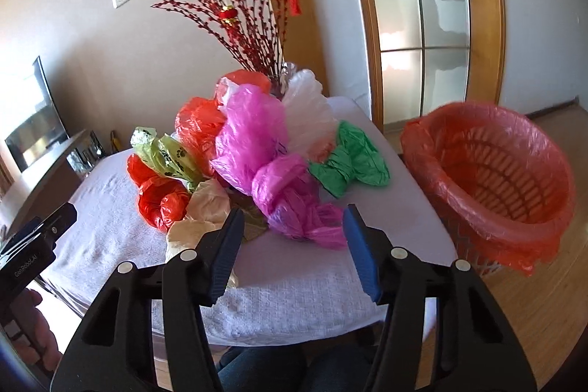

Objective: Collect trash
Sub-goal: 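Reach the right gripper to the pink plastic bag and close on it, then grasp the crumpled beige paper bag with the left gripper while the right lifts the pink bag, then carry both bags over the red basket and open both grippers, then reach the right gripper to the green plastic bag and close on it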

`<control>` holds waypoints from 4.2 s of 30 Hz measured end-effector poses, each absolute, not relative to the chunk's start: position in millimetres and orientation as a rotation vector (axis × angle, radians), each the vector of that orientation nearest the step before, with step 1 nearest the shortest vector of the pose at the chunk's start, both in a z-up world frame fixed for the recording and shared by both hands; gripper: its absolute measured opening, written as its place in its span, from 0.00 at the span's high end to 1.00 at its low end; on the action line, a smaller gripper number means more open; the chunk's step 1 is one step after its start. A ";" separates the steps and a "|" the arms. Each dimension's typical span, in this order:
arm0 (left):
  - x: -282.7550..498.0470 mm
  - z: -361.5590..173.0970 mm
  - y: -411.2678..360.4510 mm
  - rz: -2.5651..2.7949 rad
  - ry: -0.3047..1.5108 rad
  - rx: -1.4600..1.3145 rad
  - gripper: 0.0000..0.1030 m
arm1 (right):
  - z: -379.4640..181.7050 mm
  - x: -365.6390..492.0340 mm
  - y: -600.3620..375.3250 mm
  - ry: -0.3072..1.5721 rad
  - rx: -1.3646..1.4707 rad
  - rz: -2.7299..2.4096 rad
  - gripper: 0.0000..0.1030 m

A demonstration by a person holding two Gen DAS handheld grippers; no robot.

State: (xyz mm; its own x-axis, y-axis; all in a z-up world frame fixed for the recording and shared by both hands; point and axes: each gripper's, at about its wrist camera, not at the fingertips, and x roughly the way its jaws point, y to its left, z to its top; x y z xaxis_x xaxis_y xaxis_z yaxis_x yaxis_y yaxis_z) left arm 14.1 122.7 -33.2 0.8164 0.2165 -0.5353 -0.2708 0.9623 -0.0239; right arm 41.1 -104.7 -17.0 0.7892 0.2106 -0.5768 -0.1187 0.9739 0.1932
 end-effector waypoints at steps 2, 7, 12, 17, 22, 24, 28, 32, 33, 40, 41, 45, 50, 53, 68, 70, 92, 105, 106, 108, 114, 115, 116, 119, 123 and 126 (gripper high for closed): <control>15.6 -35.2 122.6 0.249 0.566 -0.103 0.04 | -17.4 48.0 -98.4 0.644 0.125 0.168 0.45; 15.7 -39.0 117.1 0.219 0.577 -0.108 0.05 | -28.2 73.8 -86.6 0.679 0.101 0.176 0.49; 14.6 -41.9 115.4 0.183 0.586 -0.113 0.09 | -50.7 93.9 -76.5 0.753 0.063 0.162 0.51; 17.4 -46.1 109.0 0.141 0.603 -0.114 0.12 | -58.9 93.0 -76.5 0.756 0.049 0.189 0.74; 21.0 -53.2 95.2 0.083 0.627 -0.114 0.13 | -43.3 84.2 -83.1 0.703 0.091 0.235 0.78; 21.7 -55.4 87.2 0.061 0.634 -0.106 0.14 | -37.5 81.4 -84.1 0.683 0.104 0.250 0.78; 24.0 -57.7 74.0 0.025 0.639 -0.088 0.14 | -29.2 73.5 -86.1 0.643 0.115 0.283 0.78; 26.9 -57.9 64.7 -0.016 0.646 -0.093 0.14 | -17.7 65.5 -95.0 0.601 0.127 0.278 0.79; 28.0 -57.3 61.6 -0.028 0.646 -0.095 0.14 | -13.4 62.8 -97.3 0.589 0.130 0.271 0.79; 41.0 -52.0 28.1 -0.100 0.659 -0.087 0.14 | 5.6 44.6 -126.9 0.516 0.104 0.176 0.78; 44.3 -53.4 22.6 -0.094 0.665 -0.071 0.14 | 3.7 43.5 -133.5 0.519 0.102 0.155 0.78; 65.9 -72.2 6.6 -0.076 0.757 -0.035 0.27 | -7.3 40.7 -153.5 0.552 0.134 0.106 0.78; 81.3 -96.7 12.8 -0.132 0.857 -0.109 0.92 | -15.4 35.5 -162.3 0.566 0.138 0.093 0.78; 78.5 -94.3 18.1 -0.180 0.843 -0.165 0.95 | -14.6 32.2 -163.0 0.557 0.127 0.094 0.78; 80.7 -41.0 -31.1 -0.359 0.714 -0.112 0.95 | -12.8 23.8 -211.9 0.533 0.182 -0.007 0.78; 89.1 -33.2 -46.1 -0.392 0.698 -0.103 0.95 | -11.4 24.2 -221.3 0.529 0.193 -0.033 0.78; 171.5 -27.2 -197.6 -0.690 0.684 -0.036 0.95 | -11.8 53.5 -307.1 0.511 0.347 -0.195 0.78; 203.0 -55.0 -239.5 -0.724 0.754 -0.022 0.95 | -20.2 70.3 -343.9 0.511 0.445 -0.218 0.78; 205.9 -57.7 -241.4 -0.723 0.762 -0.021 0.95 | -20.7 72.8 -346.0 0.513 0.452 -0.217 0.78; 209.6 -62.6 -244.7 -0.712 0.773 -0.021 0.92 | -22.9 78.1 -352.6 0.517 0.474 -0.207 0.77; 215.8 -75.8 -240.8 -0.681 0.802 -0.025 0.66 | -29.9 85.3 -357.9 0.535 0.498 -0.191 0.63; 215.9 -77.0 -237.6 -0.672 0.804 -0.028 0.64 | -30.8 83.3 -356.8 0.537 0.494 -0.192 0.61; 215.9 -77.8 -232.8 -0.664 0.807 -0.033 0.63 | -30.6 82.9 -356.4 0.537 0.491 -0.196 0.59; 212.5 -77.6 -216.8 -0.613 0.806 -0.044 0.57 | -30.1 77.9 -353.1 0.540 0.476 -0.213 0.59; 193.7 -74.1 -190.4 -0.502 0.758 -0.020 0.44 | -28.2 73.7 -339.4 0.549 0.416 -0.228 0.59; 177.7 -69.8 -170.7 -0.430 0.727 -0.001 0.38 | -25.2 72.5 -323.7 0.554 0.367 -0.212 0.59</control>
